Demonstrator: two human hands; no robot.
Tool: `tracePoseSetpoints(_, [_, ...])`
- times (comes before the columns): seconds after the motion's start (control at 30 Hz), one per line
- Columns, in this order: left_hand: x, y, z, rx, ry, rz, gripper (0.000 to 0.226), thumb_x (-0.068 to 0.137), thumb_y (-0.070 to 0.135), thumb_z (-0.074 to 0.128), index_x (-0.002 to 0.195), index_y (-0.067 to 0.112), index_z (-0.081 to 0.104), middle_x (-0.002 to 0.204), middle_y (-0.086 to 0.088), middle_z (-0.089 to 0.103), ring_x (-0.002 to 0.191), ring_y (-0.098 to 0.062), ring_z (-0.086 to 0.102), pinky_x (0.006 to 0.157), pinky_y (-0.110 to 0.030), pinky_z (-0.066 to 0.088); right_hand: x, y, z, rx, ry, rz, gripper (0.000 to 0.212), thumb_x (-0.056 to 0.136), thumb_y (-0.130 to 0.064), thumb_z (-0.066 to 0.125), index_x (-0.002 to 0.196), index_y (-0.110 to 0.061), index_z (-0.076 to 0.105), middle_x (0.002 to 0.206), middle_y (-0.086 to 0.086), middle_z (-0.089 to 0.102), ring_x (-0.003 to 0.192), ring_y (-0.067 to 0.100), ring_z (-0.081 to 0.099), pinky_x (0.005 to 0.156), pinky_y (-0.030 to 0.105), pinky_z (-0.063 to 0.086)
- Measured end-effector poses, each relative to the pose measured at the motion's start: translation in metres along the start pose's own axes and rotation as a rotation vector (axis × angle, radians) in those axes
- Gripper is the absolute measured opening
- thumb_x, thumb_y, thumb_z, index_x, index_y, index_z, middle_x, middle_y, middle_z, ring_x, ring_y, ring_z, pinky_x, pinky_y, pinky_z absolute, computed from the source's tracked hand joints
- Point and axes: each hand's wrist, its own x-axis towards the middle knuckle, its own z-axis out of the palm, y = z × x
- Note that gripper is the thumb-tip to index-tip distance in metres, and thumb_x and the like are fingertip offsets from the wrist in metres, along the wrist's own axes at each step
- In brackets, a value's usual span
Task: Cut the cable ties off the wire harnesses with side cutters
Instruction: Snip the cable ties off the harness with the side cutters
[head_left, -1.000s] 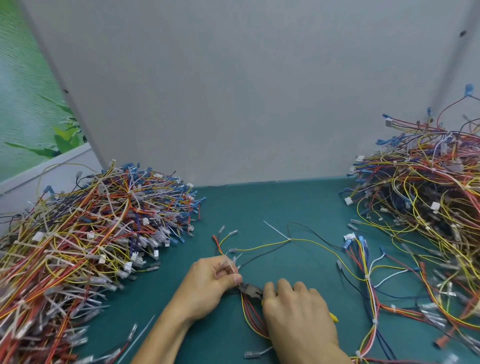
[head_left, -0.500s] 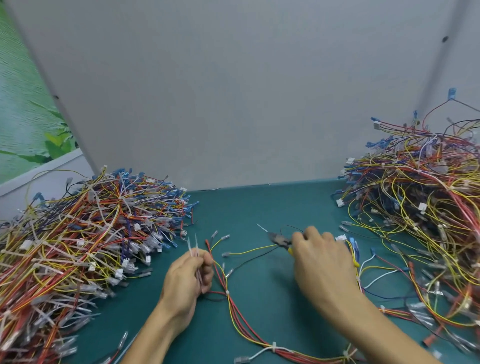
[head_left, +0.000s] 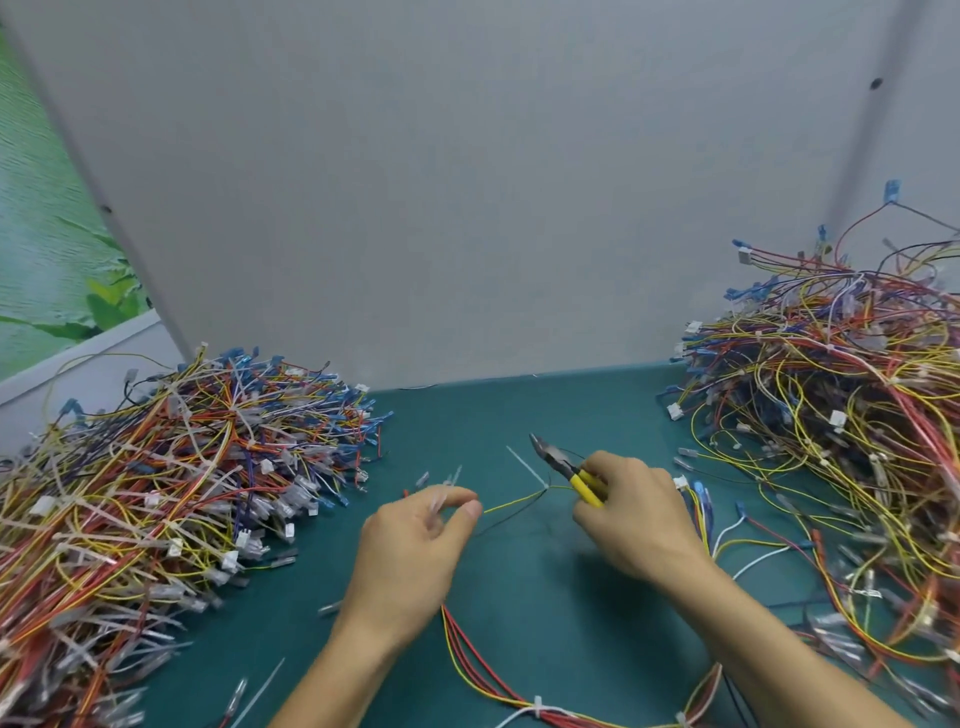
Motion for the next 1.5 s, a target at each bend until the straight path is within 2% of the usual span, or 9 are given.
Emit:
tracePoseSetpoints(0.1, [0.02, 0.014, 0.007, 0.33, -0.077, 0.131, 0.029, 0.09, 0.036, 0.058, 0.066, 0.019, 0.06, 0.054, -0.003, 0.051, 0.061, -0.023, 0.047, 0.064, -0.033, 0.042, -0.015, 0.001, -0.006, 0.078, 0.053, -0.045, 0.005, 0.075, -0.019, 0.058, 0.078, -0.02, 0.054, 0.066, 0.0, 0.056, 0.074, 0.031, 0.05, 0.063, 0.036, 0.044])
tracePoseSetpoints(0.2, [0.047, 0.023, 0.025, 0.444, -0.211, 0.036, 0.047, 0.091, 0.036, 0.053, 0.052, 0.015, 0.036, 0.047, 0.001, 0.034, 0.057, -0.023, 0.034, 0.055, -0.034, 0.031, -0.027, 0.004, -0.009, 0.151, 0.071, -0.071, 0.016, 0.075, -0.016, 0.06, 0.069, -0.021, 0.047, 0.058, -0.002, 0.05, 0.068, 0.026, 0.048, 0.061, 0.035, 0.041])
tracePoseSetpoints(0.27, [0.061, 0.023, 0.041, 0.223, -0.333, -0.183, 0.046, 0.089, 0.034, 0.057, 0.053, 0.019, 0.034, 0.05, 0.004, 0.027, 0.049, -0.019, 0.025, 0.05, -0.031, 0.021, -0.032, 0.005, -0.012, 0.185, 0.075, -0.074, 0.023, 0.075, -0.015, 0.062, 0.065, -0.026, 0.044, 0.055, -0.005, 0.047, 0.063, 0.02, 0.045, 0.058, 0.029, 0.038])
tracePoseSetpoints(0.33, [0.069, 0.023, 0.054, -0.105, -0.424, -0.461, 0.026, 0.09, 0.03, 0.059, 0.068, 0.018, 0.052, 0.052, 0.003, 0.027, 0.043, -0.014, 0.02, 0.044, -0.022, 0.017, -0.036, 0.005, -0.013, 0.209, 0.077, -0.084, 0.026, 0.075, -0.016, 0.062, 0.063, -0.029, 0.043, 0.054, -0.008, 0.047, 0.059, 0.014, 0.042, 0.055, 0.022, 0.035])
tracePoseSetpoints(0.43, [0.072, 0.02, 0.069, -0.359, -0.496, -0.635, 0.019, 0.09, 0.019, 0.059, 0.072, 0.014, 0.055, 0.052, 0.004, 0.021, 0.04, -0.009, 0.014, 0.038, -0.017, 0.011, -0.04, 0.006, -0.015, 0.219, 0.071, -0.102, 0.023, 0.076, -0.017, 0.063, 0.065, -0.028, 0.047, 0.056, -0.013, 0.048, 0.059, 0.012, 0.041, 0.055, 0.019, 0.035])
tracePoseSetpoints(0.6, [0.062, 0.01, 0.072, -0.354, -0.326, -0.482, 0.03, 0.082, 0.013, 0.068, 0.056, 0.019, 0.053, 0.042, 0.008, 0.03, 0.037, -0.01, 0.022, 0.041, -0.018, 0.018, -0.042, 0.009, -0.02, 0.156, 0.019, -0.052, 0.002, 0.078, -0.022, 0.06, 0.078, -0.021, 0.058, 0.064, -0.001, 0.055, 0.066, 0.017, 0.047, 0.061, 0.026, 0.041])
tracePoseSetpoints(0.8, [0.021, -0.016, 0.062, -0.144, -0.181, -0.169, 0.03, 0.073, 0.037, 0.06, 0.055, 0.016, 0.049, 0.057, 0.004, 0.032, 0.057, -0.012, 0.027, 0.056, -0.03, 0.022, -0.042, 0.005, -0.039, -0.321, -0.055, -0.122, 0.022, 0.086, -0.031, 0.05, 0.106, -0.03, 0.057, 0.1, -0.006, 0.05, 0.099, 0.021, 0.048, 0.071, 0.032, 0.04])
tracePoseSetpoints(1.03, [0.011, -0.022, 0.063, -0.081, -0.153, -0.119, 0.024, 0.079, 0.039, 0.062, 0.065, 0.02, 0.06, 0.052, 0.014, 0.05, 0.054, -0.001, 0.042, 0.057, -0.025, 0.037, -0.047, 0.0, -0.032, -0.643, -0.14, -0.265, 0.017, 0.09, -0.021, 0.044, 0.103, -0.024, 0.055, 0.102, 0.001, 0.046, 0.095, 0.026, 0.041, 0.071, 0.034, 0.022])
tracePoseSetpoints(1.5, [0.015, -0.025, 0.06, -0.114, -0.189, -0.161, 0.022, 0.084, 0.032, 0.065, 0.07, 0.015, 0.063, 0.054, 0.012, 0.047, 0.054, -0.008, 0.04, 0.059, -0.027, 0.035, -0.035, 0.002, -0.017, -0.69, -0.114, -0.437, 0.014, 0.081, -0.012, 0.053, 0.09, -0.02, 0.058, 0.093, 0.003, 0.051, 0.085, 0.027, 0.045, 0.066, 0.035, 0.026])
